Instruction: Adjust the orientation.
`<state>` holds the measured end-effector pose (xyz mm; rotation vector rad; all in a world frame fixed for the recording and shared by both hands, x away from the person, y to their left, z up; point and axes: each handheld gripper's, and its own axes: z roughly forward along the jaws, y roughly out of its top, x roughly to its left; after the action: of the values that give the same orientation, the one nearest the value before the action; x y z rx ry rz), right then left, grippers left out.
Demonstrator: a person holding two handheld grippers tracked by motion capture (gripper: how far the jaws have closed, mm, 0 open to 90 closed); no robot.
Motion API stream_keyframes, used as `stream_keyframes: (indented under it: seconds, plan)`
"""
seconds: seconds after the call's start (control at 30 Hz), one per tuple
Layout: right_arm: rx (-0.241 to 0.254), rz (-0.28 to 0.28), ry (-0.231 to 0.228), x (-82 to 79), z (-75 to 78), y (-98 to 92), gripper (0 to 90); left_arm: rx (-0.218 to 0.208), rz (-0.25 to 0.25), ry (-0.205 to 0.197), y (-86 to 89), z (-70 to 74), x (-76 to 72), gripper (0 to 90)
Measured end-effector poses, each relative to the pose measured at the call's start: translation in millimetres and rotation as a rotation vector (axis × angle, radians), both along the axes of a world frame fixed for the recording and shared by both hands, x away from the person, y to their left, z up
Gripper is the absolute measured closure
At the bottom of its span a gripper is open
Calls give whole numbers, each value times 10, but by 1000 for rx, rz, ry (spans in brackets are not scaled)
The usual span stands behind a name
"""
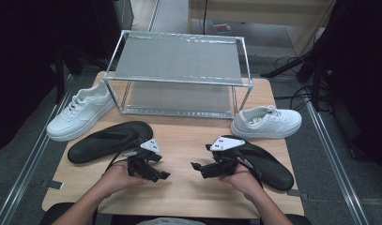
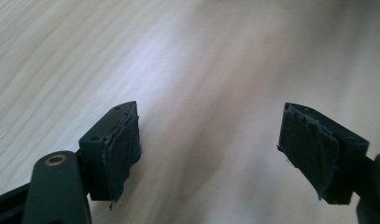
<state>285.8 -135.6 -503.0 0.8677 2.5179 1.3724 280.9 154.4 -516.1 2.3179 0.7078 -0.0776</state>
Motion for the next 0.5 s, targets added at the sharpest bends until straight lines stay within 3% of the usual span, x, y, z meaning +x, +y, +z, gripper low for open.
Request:
stream_keyframes:
  seconds: [0.07, 0.13, 0.17, 0.3, 0.33, 0.5]
  plan:
    - [40, 11, 11, -4, 37, -12, 134, -20, 6, -39, 4, 59, 3, 208]
    - [27, -14, -14, -27, 49, 6, 139, -22, 12, -86, 8, 107, 11, 232]
    - [4, -15, -24, -33, 46, 19, 139, -31, 26, -90, 15, 116, 18, 287]
    - [-39, -6, -20, -54, 25, 38, 137, -65, 49, -79, 69, 149, 63, 335]
    - [-46, -5, -19, -55, 25, 39, 137, -59, 50, -94, 76, 156, 65, 328]
    - [-51, 15, -8, -60, 35, 33, 136, -43, 41, -85, 91, 148, 71, 224]
